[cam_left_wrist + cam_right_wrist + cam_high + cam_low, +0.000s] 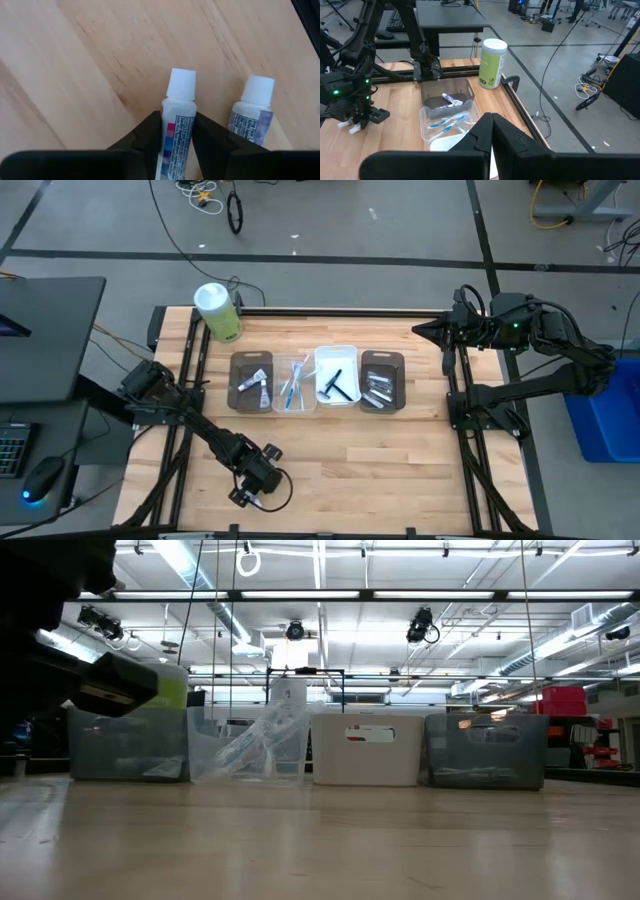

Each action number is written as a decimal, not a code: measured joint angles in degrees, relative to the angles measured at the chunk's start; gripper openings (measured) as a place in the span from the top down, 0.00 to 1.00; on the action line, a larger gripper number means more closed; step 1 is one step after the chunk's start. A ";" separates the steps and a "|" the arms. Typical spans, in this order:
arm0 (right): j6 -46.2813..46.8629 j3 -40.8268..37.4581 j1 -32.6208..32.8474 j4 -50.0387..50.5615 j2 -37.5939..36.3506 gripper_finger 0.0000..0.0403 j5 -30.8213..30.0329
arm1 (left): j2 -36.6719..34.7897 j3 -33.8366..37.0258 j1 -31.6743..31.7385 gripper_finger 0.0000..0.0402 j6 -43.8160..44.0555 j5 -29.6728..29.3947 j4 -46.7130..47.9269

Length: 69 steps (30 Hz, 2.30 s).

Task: Pick & Place Travel size toiletries
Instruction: Put the white toothpaste into the left black bin

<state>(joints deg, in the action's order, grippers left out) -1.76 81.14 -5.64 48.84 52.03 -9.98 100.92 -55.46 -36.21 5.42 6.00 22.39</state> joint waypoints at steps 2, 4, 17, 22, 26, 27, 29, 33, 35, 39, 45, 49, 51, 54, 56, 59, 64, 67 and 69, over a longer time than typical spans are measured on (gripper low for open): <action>0.00 -0.01 -0.01 0.00 0.00 0.97 0.00 | -0.02 0.00 0.00 0.73 0.18 0.00 0.00; -0.01 0.01 -0.01 0.00 0.00 0.97 0.00 | -0.04 -0.12 0.00 0.73 0.20 0.00 0.33; -0.02 0.00 0.00 0.00 0.00 0.97 0.02 | -0.09 -11.72 1.47 0.72 -9.92 -4.74 16.76; -0.06 0.01 -0.01 0.00 0.00 0.97 0.02 | -0.11 -14.64 2.68 0.72 -11.82 -5.40 19.06; -0.22 0.01 0.00 0.00 0.00 0.97 0.02 | -0.10 -15.34 3.57 0.72 -11.82 -5.41 19.38; -0.21 0.01 0.00 0.00 0.00 0.97 0.02 | -0.09 -15.34 3.80 0.72 -11.79 -5.40 19.51; -0.21 0.01 0.00 0.00 0.00 0.97 0.04 | -0.11 -15.37 4.21 0.72 -11.80 -5.40 20.43; -0.22 0.01 -0.01 0.00 0.00 0.97 0.04 | -0.11 -16.47 5.32 0.72 -12.27 -7.85 28.67; -0.22 0.01 -0.01 0.00 0.00 0.97 0.04 | -0.11 -17.48 6.17 0.72 -13.89 -9.56 32.84; -0.22 -0.01 0.01 0.00 0.00 0.97 0.04 | -0.13 -19.81 8.09 0.72 -16.85 -11.35 38.49; -0.22 0.00 -0.01 0.00 0.00 0.97 0.07 | -0.15 -22.13 10.90 0.72 -18.63 -11.41 42.33; -0.31 0.01 -0.01 0.00 0.01 0.97 0.07 | -0.15 -23.27 12.11 0.72 -19.61 -11.43 44.14; -0.76 0.01 -0.01 0.00 0.00 0.97 0.07 | -0.15 -23.93 12.75 0.72 -19.86 -11.41 46.53; -0.90 -0.02 0.01 0.00 0.00 0.97 0.07 | -0.24 -24.83 13.85 0.72 -19.75 -11.39 50.98; -0.90 -0.01 -0.01 0.00 0.00 0.97 0.06 | -0.97 -24.85 14.52 0.72 -19.69 -11.41 53.25; -0.99 -0.01 0.00 -0.02 0.02 0.97 0.07 | -2.99 -24.87 15.72 0.72 -19.47 -11.70 55.91; -1.18 0.01 -0.01 -0.15 0.02 0.97 0.07 | -8.06 -24.87 18.22 0.72 -18.14 -16.14 57.26; -1.31 -0.01 0.01 -0.16 0.02 0.97 0.07 | -11.22 -24.87 20.08 0.72 -17.16 -18.29 57.80; -1.31 0.01 -0.01 -0.17 0.02 0.97 0.07 | -13.12 -24.87 21.48 0.72 -16.18 -19.12 57.75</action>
<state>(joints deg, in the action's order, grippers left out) -3.07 81.14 -5.65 48.66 52.05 -9.91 87.80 -80.34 -14.73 -10.76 -13.12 80.14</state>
